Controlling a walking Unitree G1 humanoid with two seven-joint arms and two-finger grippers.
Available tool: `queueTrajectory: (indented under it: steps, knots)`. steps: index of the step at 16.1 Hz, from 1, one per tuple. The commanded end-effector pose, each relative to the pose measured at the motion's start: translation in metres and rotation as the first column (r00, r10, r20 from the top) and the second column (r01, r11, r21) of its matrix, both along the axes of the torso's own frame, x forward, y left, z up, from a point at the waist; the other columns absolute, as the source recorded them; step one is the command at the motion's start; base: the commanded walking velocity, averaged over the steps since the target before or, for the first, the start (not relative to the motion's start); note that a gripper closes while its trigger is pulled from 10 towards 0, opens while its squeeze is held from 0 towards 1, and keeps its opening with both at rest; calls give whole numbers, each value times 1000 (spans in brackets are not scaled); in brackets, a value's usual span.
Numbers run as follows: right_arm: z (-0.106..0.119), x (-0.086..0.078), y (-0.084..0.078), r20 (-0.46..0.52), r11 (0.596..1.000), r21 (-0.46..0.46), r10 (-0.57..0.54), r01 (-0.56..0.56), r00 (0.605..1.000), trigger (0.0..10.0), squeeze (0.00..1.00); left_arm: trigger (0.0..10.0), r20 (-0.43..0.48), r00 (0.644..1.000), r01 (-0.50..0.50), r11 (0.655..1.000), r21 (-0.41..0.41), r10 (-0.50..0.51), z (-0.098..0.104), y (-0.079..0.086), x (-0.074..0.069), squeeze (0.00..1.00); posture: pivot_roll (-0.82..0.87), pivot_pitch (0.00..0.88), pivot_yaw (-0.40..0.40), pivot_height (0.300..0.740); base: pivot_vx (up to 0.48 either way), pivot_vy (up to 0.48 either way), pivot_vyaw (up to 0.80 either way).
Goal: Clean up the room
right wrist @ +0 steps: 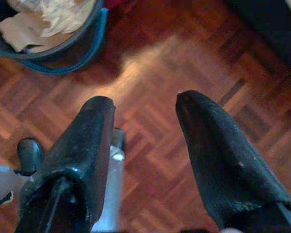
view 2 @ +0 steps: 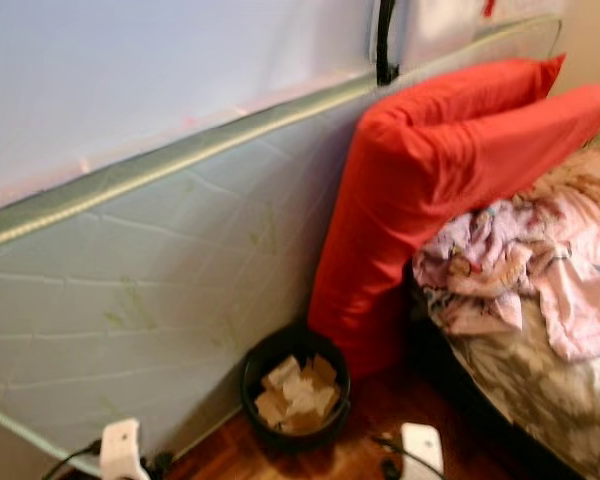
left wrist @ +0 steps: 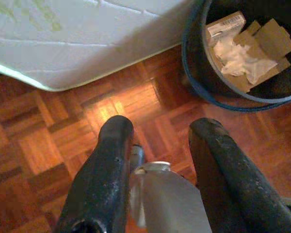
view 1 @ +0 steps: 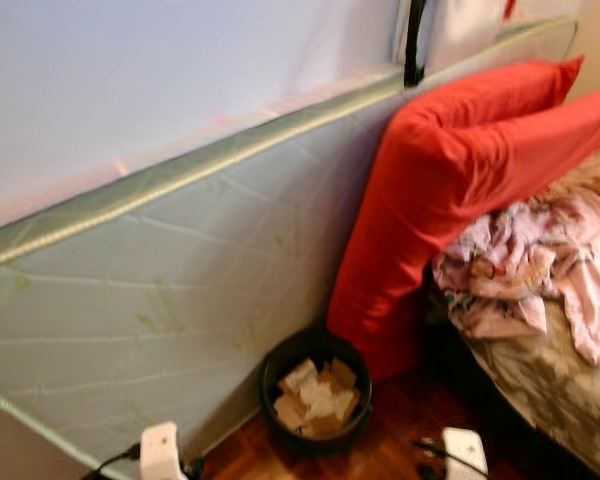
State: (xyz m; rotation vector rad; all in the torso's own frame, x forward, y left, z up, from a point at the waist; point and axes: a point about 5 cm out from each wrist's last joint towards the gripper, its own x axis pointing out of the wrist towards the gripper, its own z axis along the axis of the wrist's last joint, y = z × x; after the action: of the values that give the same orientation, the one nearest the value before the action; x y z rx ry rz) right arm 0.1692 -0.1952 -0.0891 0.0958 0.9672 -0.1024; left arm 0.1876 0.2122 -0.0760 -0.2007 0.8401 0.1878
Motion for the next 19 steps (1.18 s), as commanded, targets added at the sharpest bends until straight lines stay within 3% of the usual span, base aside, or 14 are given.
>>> queueTrajectory:
  steps: [1, 9, 19]
  knots:
    - [6, 11, -14, -6, 999, 2, -42, 42, 999, 10000, 0, 10000, -145, 988, 61, 992, 114, -44, -12, 32, -44, 0, 24, 0, 17, 740, 0, -259, 0]
    - [7, 12, -14, -8, 999, -2, -37, 37, 999, 10000, 0, 10000, -144, 989, 61, 992, 114, -44, -11, 35, -44, 0, 26, 0, 10, 740, 0, -264, 0]
    - [10, 17, -18, -4, 1000, -15, -20, 20, 1000, 10000, 0, 10000, -173, 980, 121, 987, 110, -101, -16, 24, -51, 0, 5, 0, 33, 740, 0, -262, 0]
